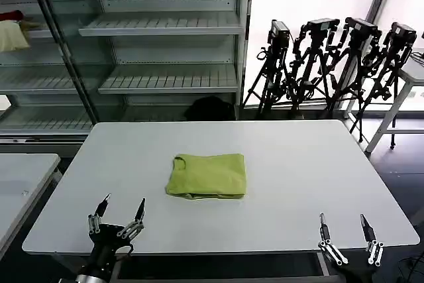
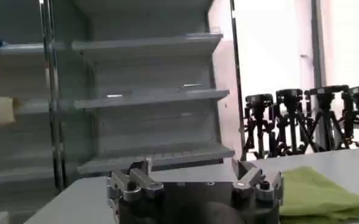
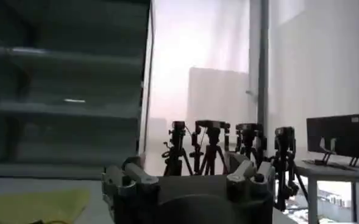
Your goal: Fold and organize the clothes.
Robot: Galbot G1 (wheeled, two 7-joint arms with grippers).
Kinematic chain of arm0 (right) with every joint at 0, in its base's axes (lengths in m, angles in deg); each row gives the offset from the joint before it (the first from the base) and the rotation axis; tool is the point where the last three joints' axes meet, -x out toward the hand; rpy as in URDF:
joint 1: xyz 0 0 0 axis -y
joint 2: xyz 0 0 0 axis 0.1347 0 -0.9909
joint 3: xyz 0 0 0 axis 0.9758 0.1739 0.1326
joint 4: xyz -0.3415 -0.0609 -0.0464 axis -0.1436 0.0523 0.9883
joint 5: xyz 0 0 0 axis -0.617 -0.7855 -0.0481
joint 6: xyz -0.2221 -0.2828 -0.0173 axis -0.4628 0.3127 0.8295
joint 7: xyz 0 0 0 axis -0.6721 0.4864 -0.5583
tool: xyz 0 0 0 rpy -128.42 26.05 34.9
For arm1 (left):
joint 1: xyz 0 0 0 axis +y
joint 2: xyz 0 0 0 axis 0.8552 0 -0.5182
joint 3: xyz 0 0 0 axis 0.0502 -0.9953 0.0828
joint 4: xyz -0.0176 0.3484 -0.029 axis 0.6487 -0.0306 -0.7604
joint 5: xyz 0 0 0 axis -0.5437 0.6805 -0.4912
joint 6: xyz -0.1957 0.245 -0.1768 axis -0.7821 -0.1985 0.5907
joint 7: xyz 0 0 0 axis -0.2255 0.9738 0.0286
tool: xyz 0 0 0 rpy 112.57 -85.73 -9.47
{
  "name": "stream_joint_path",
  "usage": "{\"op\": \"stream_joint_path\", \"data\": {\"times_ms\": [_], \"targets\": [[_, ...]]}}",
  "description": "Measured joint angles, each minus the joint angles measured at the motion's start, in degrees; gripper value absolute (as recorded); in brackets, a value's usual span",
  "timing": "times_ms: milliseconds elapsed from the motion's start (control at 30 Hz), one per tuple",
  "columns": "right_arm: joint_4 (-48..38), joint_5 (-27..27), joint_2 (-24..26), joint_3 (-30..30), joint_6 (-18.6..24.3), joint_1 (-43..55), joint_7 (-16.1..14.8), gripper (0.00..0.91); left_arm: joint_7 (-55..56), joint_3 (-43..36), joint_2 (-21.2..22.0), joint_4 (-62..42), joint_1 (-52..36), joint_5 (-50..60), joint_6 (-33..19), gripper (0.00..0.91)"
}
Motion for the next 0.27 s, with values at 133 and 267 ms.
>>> {"op": "stream_joint_path", "data": {"times_ms": [133, 267], "targets": [[0.1, 0.0, 0.1, 0.0, -0.1, -0.1, -0.1, 0.907, 0.0, 0.0, 0.0, 0.0, 0.2, 0.0, -0.1, 0.907], [0.2, -0.1, 0.2, 0.1, -0.1, -0.2, -0.2, 0.907, 0.0, 0.0, 0.0, 0.1, 0.3, 0.2, -0.1, 0.907]]}}
